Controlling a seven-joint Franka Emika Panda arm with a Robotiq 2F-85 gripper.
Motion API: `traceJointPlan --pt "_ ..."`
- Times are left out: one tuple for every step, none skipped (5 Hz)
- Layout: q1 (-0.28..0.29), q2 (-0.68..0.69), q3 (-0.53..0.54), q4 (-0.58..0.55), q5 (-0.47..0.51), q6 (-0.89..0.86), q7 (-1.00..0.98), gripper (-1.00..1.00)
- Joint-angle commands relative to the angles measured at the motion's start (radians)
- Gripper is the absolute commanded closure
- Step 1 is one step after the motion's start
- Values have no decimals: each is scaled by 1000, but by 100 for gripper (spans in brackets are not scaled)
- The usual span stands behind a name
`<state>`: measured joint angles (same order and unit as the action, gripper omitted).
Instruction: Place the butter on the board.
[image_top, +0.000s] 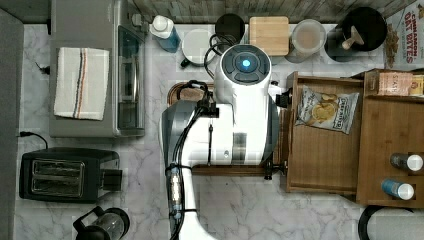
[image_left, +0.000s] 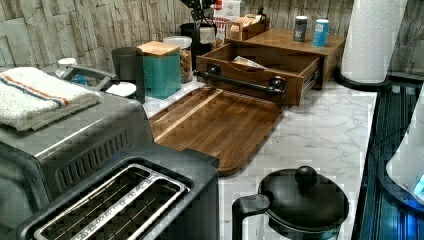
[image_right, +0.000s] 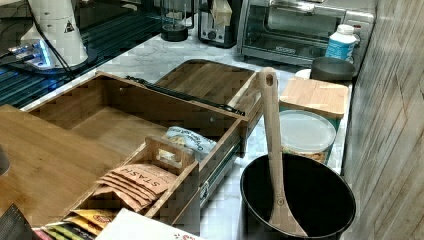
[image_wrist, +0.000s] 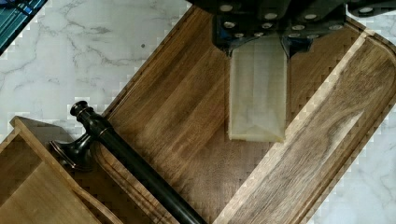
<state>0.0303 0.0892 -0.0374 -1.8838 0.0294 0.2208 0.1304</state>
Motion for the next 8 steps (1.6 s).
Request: traceJointPlan --pt "0 5 0 -1 0 0 0 100" --pt "22 -50 20 -103 16 90 0 100" --pt "44 -122 45 -244 44 228 -29 100" --pt "67 -162 62 -344 79 311 -13 100" --pt "89 -154 87 -400 103 358 18 100" --pt "120 -141 121 -456 43 455 120 100" --pt "132 -118 145 -481 10 531 195 100" --pt "150 -94 145 -513 -21 617 224 100"
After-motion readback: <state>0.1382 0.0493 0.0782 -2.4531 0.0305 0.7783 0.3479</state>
